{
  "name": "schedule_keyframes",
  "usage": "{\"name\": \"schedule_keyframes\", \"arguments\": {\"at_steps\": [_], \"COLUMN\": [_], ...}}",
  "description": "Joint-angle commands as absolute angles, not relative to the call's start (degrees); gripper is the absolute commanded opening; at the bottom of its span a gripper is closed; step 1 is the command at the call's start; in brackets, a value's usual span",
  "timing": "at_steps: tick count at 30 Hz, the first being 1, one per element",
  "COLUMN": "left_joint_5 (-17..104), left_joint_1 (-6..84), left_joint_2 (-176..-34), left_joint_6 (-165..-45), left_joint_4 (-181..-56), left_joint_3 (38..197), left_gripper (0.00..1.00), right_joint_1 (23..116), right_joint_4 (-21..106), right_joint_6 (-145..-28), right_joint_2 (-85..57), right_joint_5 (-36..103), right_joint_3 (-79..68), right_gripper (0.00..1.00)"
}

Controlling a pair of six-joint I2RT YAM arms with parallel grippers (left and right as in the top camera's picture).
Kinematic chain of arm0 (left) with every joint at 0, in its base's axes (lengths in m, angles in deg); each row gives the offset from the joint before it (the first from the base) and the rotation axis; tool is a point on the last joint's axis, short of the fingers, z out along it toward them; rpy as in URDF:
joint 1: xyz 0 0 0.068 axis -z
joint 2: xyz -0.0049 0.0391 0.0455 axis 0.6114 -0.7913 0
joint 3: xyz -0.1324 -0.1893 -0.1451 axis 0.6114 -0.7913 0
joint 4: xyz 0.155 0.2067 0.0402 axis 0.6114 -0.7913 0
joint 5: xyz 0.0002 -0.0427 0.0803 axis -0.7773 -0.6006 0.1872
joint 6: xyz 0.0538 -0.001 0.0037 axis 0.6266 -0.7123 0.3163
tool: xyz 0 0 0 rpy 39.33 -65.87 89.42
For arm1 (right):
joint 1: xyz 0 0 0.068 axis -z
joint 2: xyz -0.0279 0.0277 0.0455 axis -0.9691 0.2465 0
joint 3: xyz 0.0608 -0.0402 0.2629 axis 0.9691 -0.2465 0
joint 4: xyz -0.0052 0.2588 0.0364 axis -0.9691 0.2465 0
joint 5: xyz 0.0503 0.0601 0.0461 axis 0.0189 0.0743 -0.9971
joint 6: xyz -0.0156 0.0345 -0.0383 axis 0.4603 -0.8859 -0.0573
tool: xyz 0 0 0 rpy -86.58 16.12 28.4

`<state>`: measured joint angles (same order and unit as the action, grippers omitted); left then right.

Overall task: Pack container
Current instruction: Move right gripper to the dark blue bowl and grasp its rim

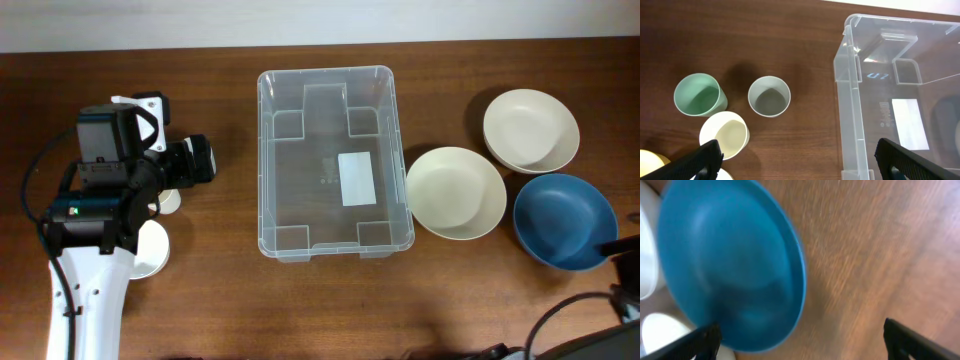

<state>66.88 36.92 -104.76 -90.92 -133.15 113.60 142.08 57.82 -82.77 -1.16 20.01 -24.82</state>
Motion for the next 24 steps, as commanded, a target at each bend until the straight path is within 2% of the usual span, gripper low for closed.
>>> {"name": "schedule_keyframes", "arguments": {"at_steps": [1,8,15,24], "left_joint_5": [66.46,66.46,66.46,66.46], "left_joint_1": [37.16,37.16,37.16,37.16], "left_joint_2": [-104.91,-104.91,-104.91,-104.91], "left_joint_6": [-89.78,-89.76,-89.78,-89.78], "left_joint_4": [-132.41,-132.21,-132.24,-132.17], "left_joint_3": [114.94,114.94,114.94,114.94], "left_gripper": [1.00,1.00,1.00,1.00], "right_joint_1": [142.08,138.62,132.59,131.67], "right_joint_4": [51.83,42.56,37.77,38.52], "right_joint_6": [-81.94,-83.42,-83.47,-84.25], "right_joint_2": [1.40,6.58,9.73,9.75], "right_joint_5": [13.00,11.20,13.10,19.57], "right_joint_3": [-28.62,-30.06,-30.06,-30.06], "right_gripper": [0.99,1.00,0.85,0.78]}}
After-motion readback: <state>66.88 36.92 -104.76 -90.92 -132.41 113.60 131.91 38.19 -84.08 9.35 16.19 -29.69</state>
